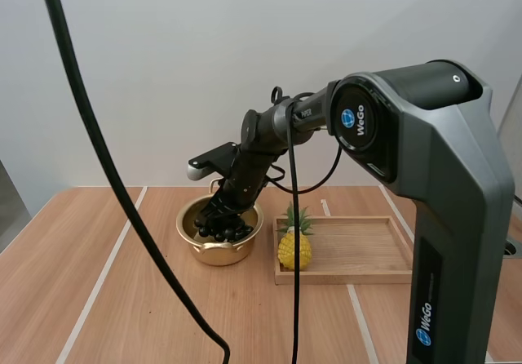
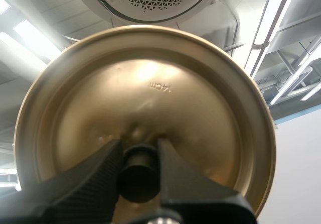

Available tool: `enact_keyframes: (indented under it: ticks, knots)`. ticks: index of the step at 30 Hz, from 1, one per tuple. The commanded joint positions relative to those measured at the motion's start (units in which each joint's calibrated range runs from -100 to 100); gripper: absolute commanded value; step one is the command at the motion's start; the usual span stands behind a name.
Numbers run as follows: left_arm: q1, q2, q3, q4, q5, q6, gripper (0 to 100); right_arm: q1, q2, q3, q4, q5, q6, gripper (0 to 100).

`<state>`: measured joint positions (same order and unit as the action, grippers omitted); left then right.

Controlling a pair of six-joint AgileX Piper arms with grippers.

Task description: Open the pot, put the grape inside, and close it

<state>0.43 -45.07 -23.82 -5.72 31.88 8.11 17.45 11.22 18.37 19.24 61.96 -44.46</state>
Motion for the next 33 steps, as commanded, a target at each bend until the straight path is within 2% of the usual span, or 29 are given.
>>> enact_keyframes:
  ticks: [1, 4, 19, 20, 22, 24, 25, 33]
  knots:
    - [0.06, 0.0, -0.2, 0.3, 0.0, -0.5, 0, 0.1, 1.6, 0.6, -2.3, 2.7, 0.9, 0]
    - [0.06, 0.0, -0.2, 0.3, 0.0, -0.5, 0, 0.1, 2.6, 0.6, -3.9, 1.5, 1.2, 0]
    - [0.06, 0.0, -0.2, 0.3, 0.0, -0.5, 0, 0.1, 3.6, 0.6, -3.0, 2.6, 1.2, 0]
    - [0.06, 0.0, -0.2, 0.3, 0.0, -0.5, 0, 0.1, 3.6, 0.6, -2.3, 3.0, 1.2, 3]
    - [0.06, 0.0, -0.2, 0.3, 0.0, -0.5, 0, 0.1, 3.6, 0.6, -1.0, 4.3, 1.1, 34]
    - [0.06, 0.0, -0.2, 0.3, 0.0, -0.5, 0, 0.1, 3.6, 0.6, 0.5, 5.5, 0.4, 86]
    - [0.06, 0.0, -0.2, 0.3, 0.0, -0.5, 0, 0.1, 3.6, 0.6, 0.6, 5.7, 0.4, 100]
    - [0.06, 0.0, -0.2, 0.3, 0.0, -0.5, 0, 0.1, 2.7, 0.6, 0.5, 6.2, -0.3, 100]
